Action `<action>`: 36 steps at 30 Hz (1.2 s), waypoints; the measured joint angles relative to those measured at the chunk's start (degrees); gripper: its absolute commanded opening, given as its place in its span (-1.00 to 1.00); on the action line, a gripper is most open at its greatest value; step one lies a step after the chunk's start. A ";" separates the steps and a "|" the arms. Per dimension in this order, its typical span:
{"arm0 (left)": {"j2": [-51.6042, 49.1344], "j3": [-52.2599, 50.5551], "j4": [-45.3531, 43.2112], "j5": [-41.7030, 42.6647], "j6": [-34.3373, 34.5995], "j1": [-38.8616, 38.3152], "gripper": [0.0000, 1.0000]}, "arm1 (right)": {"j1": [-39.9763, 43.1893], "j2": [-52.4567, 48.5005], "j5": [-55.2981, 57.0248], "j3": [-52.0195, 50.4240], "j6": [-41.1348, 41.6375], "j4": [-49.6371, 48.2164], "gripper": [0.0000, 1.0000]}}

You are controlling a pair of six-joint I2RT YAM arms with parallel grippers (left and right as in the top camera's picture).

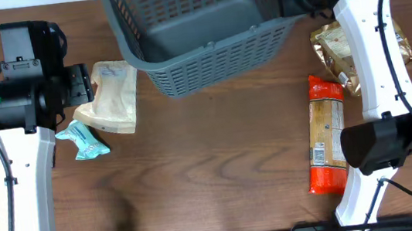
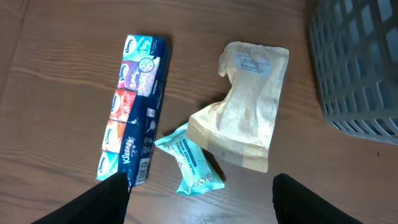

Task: Pack container

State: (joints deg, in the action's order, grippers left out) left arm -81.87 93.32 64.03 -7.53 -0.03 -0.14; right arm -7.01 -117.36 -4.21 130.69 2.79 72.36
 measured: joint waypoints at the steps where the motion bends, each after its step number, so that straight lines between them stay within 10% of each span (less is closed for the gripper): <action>1: 0.00 0.00 -0.04 -0.02 0.00 0.00 0.46 | 0.00 0.00 0.00 0.02 0.00 0.63 -0.98; 36: 0.00 0.00 -0.20 -0.02 0.00 0.00 0.46 | -5.88 -0.02 1.11 0.02 0.00 14.60 -0.97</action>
State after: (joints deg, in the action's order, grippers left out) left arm -81.87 93.32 63.83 -7.55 -0.03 -0.14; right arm -12.88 -117.38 -3.09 130.72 2.79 86.96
